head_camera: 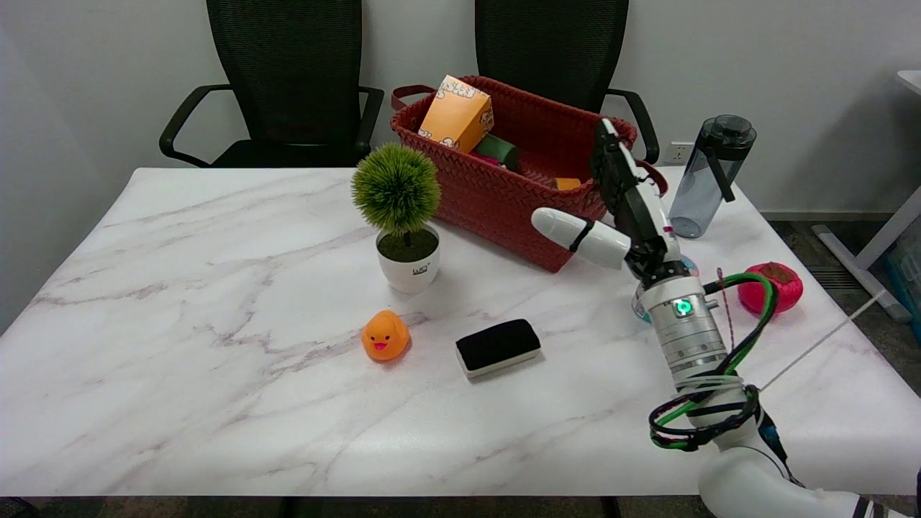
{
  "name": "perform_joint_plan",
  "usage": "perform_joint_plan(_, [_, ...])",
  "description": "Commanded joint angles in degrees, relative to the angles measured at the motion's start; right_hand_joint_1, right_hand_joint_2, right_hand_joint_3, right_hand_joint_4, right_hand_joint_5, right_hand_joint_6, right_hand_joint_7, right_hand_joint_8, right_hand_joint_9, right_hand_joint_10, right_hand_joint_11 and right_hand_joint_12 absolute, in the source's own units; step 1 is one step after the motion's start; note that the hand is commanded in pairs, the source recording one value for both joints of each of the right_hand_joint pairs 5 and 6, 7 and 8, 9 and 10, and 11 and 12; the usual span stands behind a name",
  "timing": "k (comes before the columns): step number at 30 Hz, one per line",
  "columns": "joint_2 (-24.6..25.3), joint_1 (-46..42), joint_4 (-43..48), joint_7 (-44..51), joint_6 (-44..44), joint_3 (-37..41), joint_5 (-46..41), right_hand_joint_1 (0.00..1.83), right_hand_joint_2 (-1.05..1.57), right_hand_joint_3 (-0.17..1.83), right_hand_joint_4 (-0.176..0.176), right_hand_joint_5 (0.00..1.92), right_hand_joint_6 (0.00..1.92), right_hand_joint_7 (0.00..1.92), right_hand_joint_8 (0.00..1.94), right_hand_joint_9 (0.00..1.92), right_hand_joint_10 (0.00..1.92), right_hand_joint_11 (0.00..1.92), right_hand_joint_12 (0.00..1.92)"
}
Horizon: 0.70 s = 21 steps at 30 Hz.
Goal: Pick up the potted plant.
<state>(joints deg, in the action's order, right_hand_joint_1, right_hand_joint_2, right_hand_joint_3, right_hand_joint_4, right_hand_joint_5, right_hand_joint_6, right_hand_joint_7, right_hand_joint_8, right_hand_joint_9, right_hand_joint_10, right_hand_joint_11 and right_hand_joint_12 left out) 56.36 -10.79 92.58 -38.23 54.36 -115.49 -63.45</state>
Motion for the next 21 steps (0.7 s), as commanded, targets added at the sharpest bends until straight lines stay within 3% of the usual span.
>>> perform_joint_plan(1, [4.6,3.7,0.7,0.6,-16.1,2.6,-0.2,0.96,0.76,-0.17,0.000,0.00,0.00,0.00,0.00,0.00,0.00,0.09,0.09])
perform_joint_plan(7, [6.5,4.8,0.3,3.7,-22.2,4.0,-0.8,0.92,0.74,-0.17,0.000,0.00,0.00,0.00,0.00,0.01,0.01,0.10,0.10])
perform_joint_plan(21, [8.8,9.3,-3.4,3.6,-26.1,2.4,-0.8,0.91,0.76,-0.17,0.000,0.00,0.00,0.00,0.00,0.10,0.10,0.18,0.18])
